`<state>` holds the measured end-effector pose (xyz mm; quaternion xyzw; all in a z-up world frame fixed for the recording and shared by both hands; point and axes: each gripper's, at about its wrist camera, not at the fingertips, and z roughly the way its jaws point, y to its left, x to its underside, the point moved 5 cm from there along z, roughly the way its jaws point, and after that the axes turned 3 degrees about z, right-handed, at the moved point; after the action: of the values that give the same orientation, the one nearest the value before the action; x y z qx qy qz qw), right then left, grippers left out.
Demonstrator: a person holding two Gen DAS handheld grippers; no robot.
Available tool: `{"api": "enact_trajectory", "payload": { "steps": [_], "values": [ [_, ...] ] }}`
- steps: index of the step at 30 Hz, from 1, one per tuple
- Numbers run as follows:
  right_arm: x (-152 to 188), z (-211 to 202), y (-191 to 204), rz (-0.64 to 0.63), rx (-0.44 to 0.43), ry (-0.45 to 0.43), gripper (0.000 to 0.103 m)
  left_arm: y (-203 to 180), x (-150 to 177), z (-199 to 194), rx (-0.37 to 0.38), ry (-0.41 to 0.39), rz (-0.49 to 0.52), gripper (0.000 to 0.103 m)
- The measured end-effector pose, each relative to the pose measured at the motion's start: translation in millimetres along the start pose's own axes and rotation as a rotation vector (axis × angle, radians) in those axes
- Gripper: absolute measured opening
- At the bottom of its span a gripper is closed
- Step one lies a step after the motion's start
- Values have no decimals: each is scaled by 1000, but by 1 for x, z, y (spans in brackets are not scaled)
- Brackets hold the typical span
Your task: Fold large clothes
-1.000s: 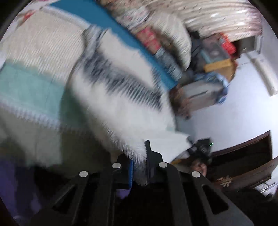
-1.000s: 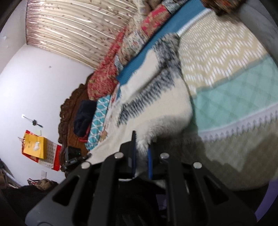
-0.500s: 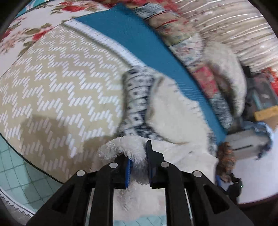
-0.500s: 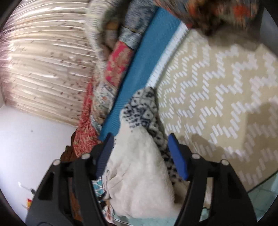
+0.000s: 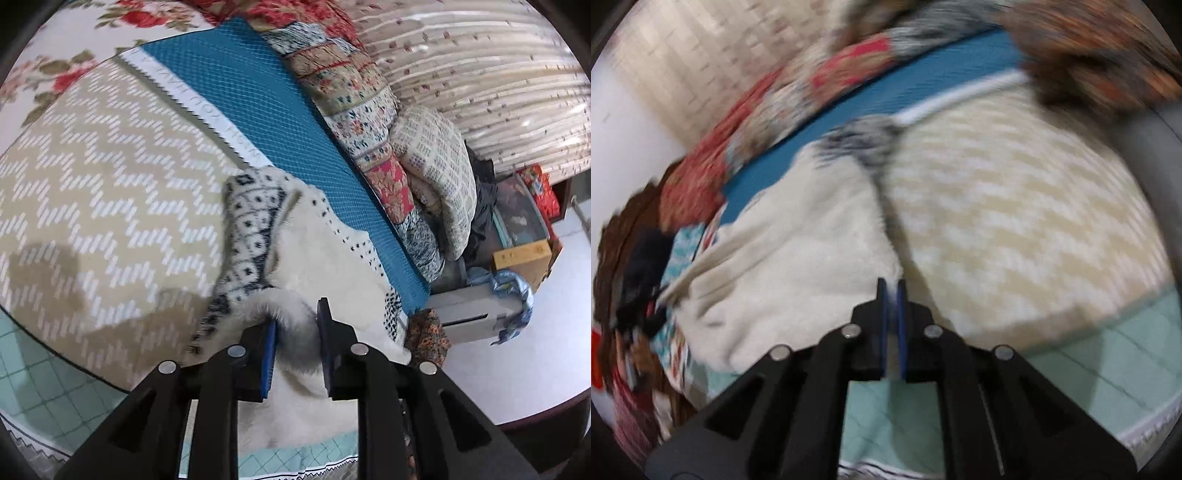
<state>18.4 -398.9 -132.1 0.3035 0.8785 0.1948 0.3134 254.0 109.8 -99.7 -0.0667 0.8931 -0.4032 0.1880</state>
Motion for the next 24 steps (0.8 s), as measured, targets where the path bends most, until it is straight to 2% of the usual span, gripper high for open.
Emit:
{"api": "enact_trajectory", "payload": {
  "steps": [2, 4, 5, 7, 9, 11, 12, 13, 14, 16, 17, 19, 21, 23, 24],
  "values": [
    [15, 3, -17, 33, 3, 57, 4, 10, 2, -2, 34, 22, -30, 87],
    [23, 6, -16, 22, -18, 82, 5, 11, 5, -2, -1, 29, -8, 87],
    [24, 4, -15, 16, -17, 70, 6, 10, 6, -1, 5, 37, -3, 87],
    [19, -1, -12, 17, -1, 27, 24, 2, 8, 2, 14, 57, 16, 86],
    [12, -10, -7, 21, 18, -29, 30, -8, 6, 10, -26, 75, 50, 85],
    [3, -25, 5, 7, 3, -118, 36, -23, -3, 15, -34, 79, 66, 85],
    [-1, -37, 19, -22, -16, -178, 51, -26, -6, 16, -43, 82, 61, 85],
    [-3, -48, 40, -83, -28, -234, 66, -27, -11, 22, -74, 91, 42, 85],
    [-3, -51, 55, -128, -41, -257, 69, -27, -14, 26, -94, 100, 30, 85],
    [7, -47, 111, -299, -99, -248, 69, -25, -16, 37, -125, 129, 5, 85],
    [19, -35, 147, -424, -129, -196, 69, -21, -15, 45, -143, 153, -31, 85],
    [38, -14, 198, -601, -153, -152, 69, -14, -11, 55, -158, 190, -85, 85],
    [63, 18, 247, -776, -176, -98, 69, -12, -8, 58, -146, 206, -100, 85],
    [78, 58, 278, -891, -152, -40, 69, -10, -6, 55, -143, 208, -106, 85],
    [82, 76, 283, -917, -135, 1, 60, -8, -6, 53, -140, 210, -106, 85]
  ]
}}
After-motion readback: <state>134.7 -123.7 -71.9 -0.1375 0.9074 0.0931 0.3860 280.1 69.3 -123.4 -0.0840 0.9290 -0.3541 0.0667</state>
